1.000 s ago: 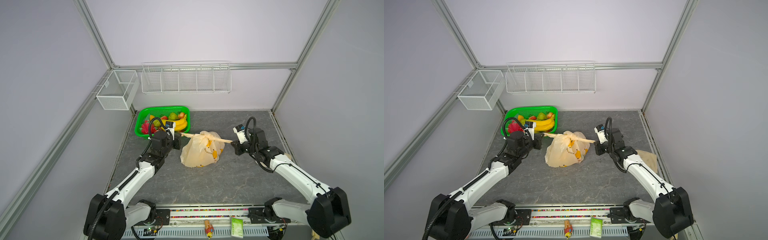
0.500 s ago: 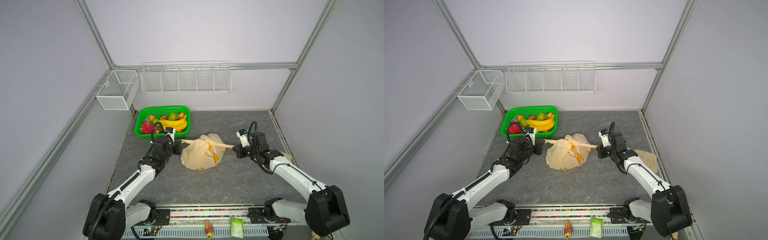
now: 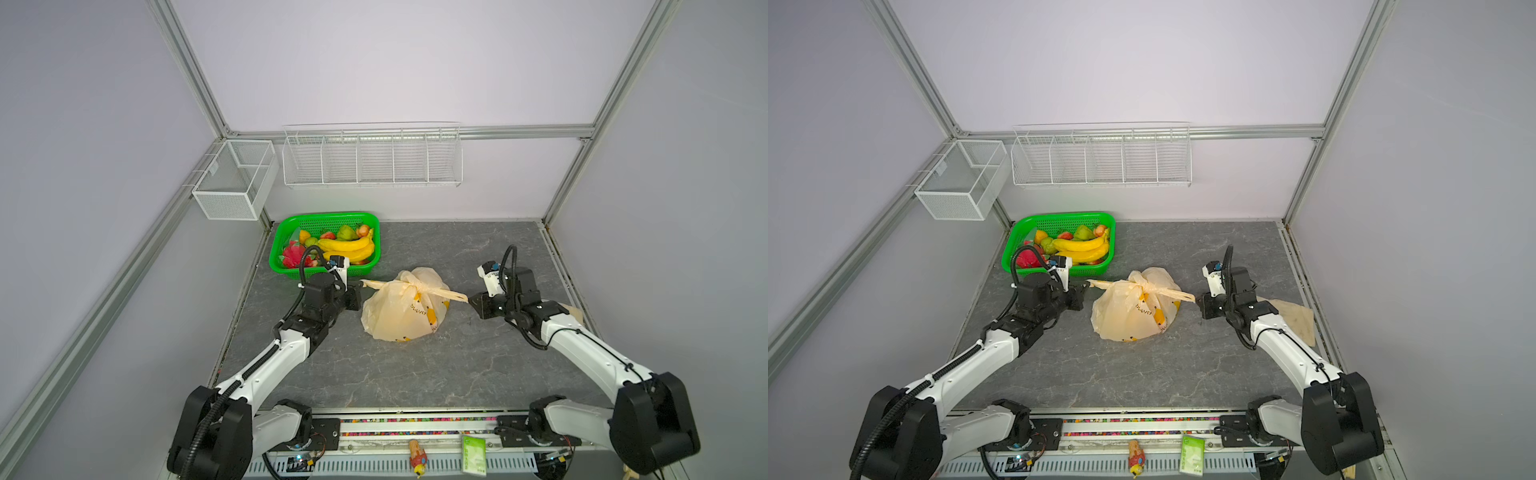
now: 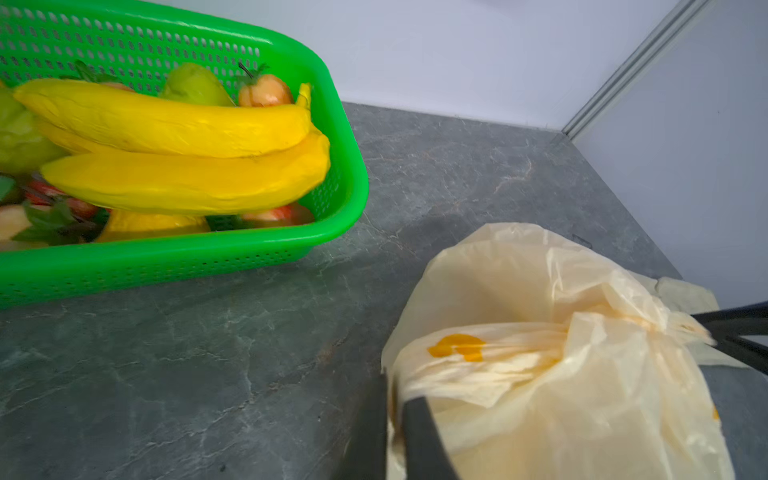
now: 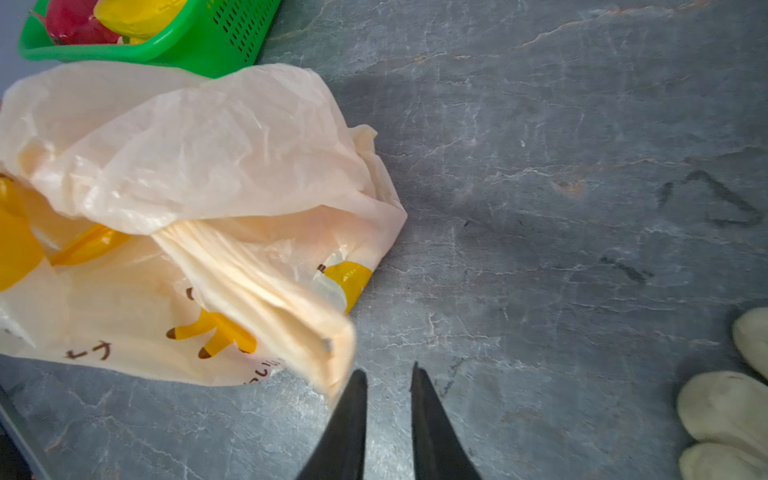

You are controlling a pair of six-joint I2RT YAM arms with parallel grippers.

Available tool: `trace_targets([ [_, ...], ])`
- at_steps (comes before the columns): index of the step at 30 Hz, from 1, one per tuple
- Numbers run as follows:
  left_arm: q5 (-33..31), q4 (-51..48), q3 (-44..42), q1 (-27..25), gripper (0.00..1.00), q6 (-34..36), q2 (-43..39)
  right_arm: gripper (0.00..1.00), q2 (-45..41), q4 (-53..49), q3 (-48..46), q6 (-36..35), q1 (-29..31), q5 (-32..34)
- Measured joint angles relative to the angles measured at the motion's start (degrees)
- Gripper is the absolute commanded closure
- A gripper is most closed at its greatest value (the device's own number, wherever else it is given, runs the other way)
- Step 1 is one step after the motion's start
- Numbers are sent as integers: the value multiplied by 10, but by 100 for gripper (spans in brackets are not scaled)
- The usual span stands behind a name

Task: Place the fake fruits into the plastic bag and tie a complex knot

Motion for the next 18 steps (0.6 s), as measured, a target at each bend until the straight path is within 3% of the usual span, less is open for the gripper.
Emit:
trace_targets([
  [4, -6, -7, 0, 3, 46, 5, -24, 49, -38, -35, 24, -14, 3, 20],
  [9, -41, -22, 1, 4, 32, 4, -85, 38, -106, -65, 70, -32, 4, 67],
  [17, -162, -23, -4, 11, 11, 21, -200, 0, -165, -54, 100, -47, 4, 198],
  [18, -183, -20, -8, 12, 3, 26, -210, 10, -166, -40, 94, -48, 3, 219],
])
